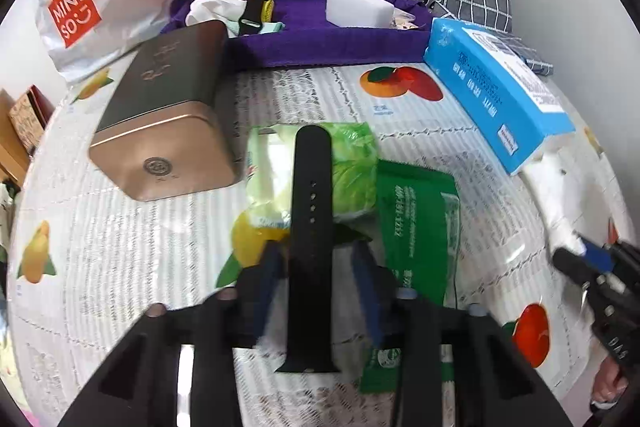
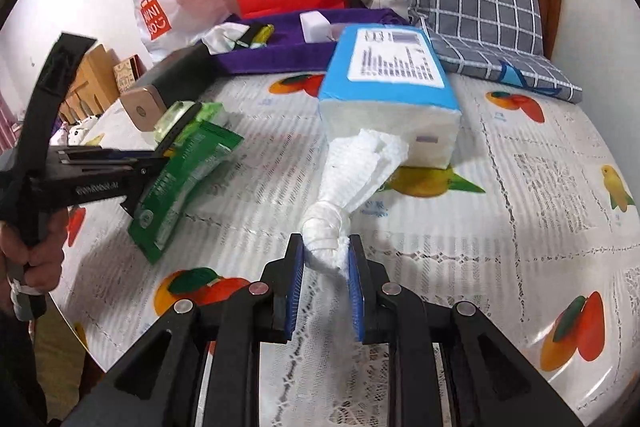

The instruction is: Organize soft objects

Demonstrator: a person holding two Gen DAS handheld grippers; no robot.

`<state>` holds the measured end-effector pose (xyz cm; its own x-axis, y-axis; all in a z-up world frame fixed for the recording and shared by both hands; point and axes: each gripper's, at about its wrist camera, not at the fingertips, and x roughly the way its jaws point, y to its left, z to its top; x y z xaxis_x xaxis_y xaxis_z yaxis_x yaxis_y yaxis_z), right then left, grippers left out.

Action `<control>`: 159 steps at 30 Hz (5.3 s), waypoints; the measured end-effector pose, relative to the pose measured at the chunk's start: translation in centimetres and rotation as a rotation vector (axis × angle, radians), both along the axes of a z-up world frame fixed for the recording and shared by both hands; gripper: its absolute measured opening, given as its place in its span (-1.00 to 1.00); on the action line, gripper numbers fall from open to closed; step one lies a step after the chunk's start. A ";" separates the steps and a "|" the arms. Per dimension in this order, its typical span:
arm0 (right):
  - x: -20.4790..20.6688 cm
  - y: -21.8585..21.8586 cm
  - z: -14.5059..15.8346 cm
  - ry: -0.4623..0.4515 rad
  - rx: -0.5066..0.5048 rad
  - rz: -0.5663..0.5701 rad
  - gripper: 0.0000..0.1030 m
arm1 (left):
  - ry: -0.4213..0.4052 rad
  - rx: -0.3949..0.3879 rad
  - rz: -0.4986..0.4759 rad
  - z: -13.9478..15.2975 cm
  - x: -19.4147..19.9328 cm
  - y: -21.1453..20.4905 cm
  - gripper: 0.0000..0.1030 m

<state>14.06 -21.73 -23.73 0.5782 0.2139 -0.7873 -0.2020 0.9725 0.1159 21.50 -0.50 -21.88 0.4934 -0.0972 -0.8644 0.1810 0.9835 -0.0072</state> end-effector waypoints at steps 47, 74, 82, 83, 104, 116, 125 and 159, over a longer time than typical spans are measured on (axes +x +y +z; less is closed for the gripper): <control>0.6 2.4 7.7 -0.117 0.069 0.006 -0.62 | -0.068 -0.172 0.110 5.3 -2.8 5.5 -0.62; 5.7 3.7 12.6 -0.192 0.075 0.049 -0.62 | -0.155 -0.162 0.113 10.6 -0.2 6.5 -0.62; 7.9 3.1 12.7 -0.178 0.082 0.023 -0.62 | -0.163 -0.148 0.108 11.4 1.1 6.2 -0.62; 8.3 3.0 12.6 -0.171 0.080 0.020 -0.62 | -0.165 -0.146 0.107 11.5 1.2 6.0 -0.62; 14.2 2.6 14.7 -0.204 0.066 0.035 -0.62 | -0.195 -0.128 0.125 13.2 6.5 6.3 -0.62; 17.2 2.3 17.3 -0.269 0.044 0.008 -0.62 | -0.240 -0.095 0.137 15.8 9.6 5.4 -0.62; 20.0 2.6 17.3 -0.275 0.034 0.010 -0.62 | -0.231 -0.085 0.147 15.4 12.3 4.7 -0.62; 29.8 2.9 12.6 -0.182 0.076 0.039 -0.62 | -0.146 -0.105 0.223 10.4 22.6 6.7 -0.62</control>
